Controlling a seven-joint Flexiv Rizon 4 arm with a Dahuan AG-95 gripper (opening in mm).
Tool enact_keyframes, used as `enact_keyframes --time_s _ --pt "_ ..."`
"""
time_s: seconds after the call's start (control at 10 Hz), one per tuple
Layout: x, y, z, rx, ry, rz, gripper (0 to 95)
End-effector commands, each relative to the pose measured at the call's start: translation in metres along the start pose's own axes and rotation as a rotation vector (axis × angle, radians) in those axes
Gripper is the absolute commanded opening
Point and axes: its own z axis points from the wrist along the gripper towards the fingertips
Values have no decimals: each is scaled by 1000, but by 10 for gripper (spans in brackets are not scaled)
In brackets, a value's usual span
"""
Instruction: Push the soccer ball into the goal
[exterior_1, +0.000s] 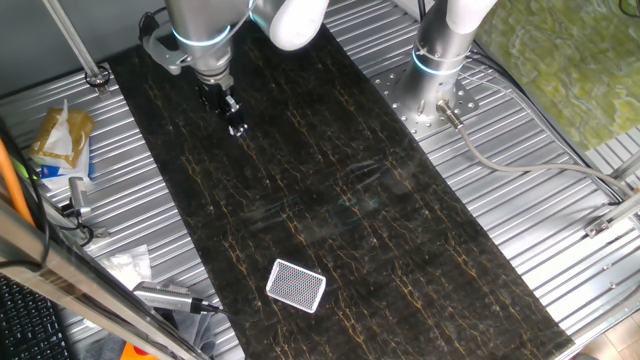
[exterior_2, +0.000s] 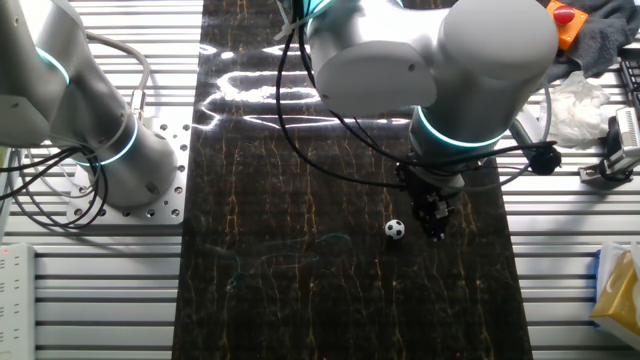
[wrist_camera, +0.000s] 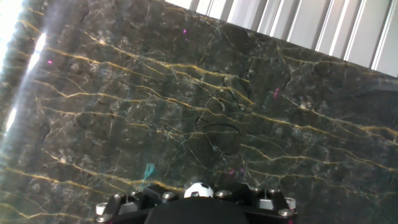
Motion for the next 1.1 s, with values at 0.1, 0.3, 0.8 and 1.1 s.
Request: enact_keyframes --time_s 0.1,0.3,0.8,1.1 --pt "-1 0 2 -2 6 4 760" --pt "-1 0 3 -4 10 6 760" --pt "-6 0 7 -14 25 8 760" --pt "-9 0 9 -18 25 13 760"
